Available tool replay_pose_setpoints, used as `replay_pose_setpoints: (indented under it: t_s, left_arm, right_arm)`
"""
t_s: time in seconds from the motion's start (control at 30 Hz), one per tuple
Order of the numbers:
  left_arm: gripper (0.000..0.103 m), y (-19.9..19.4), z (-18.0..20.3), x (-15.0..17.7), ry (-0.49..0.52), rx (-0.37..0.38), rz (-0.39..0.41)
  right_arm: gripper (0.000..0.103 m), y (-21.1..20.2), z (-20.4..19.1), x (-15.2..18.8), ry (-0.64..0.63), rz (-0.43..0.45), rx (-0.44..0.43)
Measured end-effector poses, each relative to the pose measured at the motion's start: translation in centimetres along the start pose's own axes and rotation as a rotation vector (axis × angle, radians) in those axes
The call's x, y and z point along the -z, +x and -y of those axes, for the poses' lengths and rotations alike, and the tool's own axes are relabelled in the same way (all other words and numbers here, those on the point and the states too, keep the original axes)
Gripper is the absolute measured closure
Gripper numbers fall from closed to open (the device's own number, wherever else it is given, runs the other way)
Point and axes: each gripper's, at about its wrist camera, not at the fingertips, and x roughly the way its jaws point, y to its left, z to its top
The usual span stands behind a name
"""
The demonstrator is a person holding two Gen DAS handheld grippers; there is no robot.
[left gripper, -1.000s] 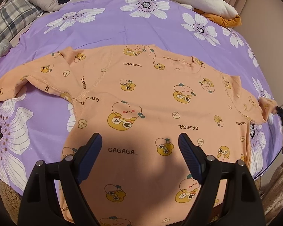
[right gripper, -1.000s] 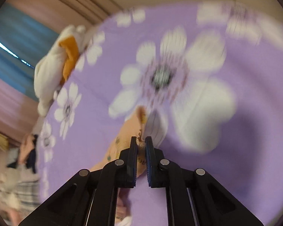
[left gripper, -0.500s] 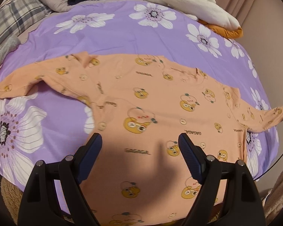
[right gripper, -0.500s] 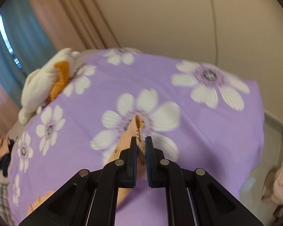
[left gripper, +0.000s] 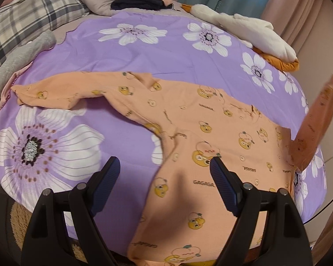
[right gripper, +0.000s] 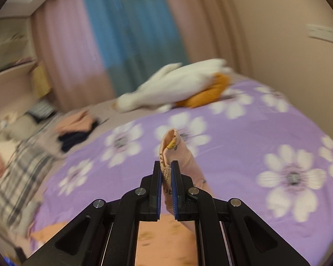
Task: Fold small clothes
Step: 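Carry the sleeve across onto the onesie body and open the right gripper, then pinch the onesie fabric at its middle with the left gripper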
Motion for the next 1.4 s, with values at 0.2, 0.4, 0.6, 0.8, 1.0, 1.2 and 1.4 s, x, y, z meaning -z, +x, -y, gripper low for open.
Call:
replay_pose_setpoints:
  t_s: [0.2,0.4,0.6,0.8,1.0,1.2,1.4]
  left_arm:
    - [0.020,-0.4,-1.3,0.1,-0.029,0.010,0.009]
    - [0.020,-0.3,-2.2,0.2,-0.045,0.010,0.003]
    - [0.020,0.0,-2.6,0.3,-0.058,0.005,-0.005]
    - [0.020,0.4,-2.4,0.1,-0.060,0.016,-0.004]
    - [0.019,1.1,-1.2,-1.4,-0.051,0.090,-0.015]
    - [0.021,5.2,2.2,-4.2,-0.013,0.180,-0.084]
    - [0.028,11.2,6.2,-5.6,0.023,0.221,-0.202]
  right_arm:
    - [0.094,5.1,-6.8,4.0,-0.068,-0.136,-0.112]
    - [0.094,9.6,-13.5,9.9,-0.142,-0.299,-0.169]
    - [0.094,14.0,-16.4,15.6,-0.201,-0.481,-0.176]
    - [0.087,16.2,-16.4,18.1,-0.174,-0.596,-0.205]
    - [0.045,12.3,-13.6,14.8,-0.085,-0.478,-0.245]
    - [0.045,7.1,-5.5,11.8,0.052,-0.307,-0.052]
    - [0.045,3.7,2.6,12.8,0.215,-0.256,0.122]
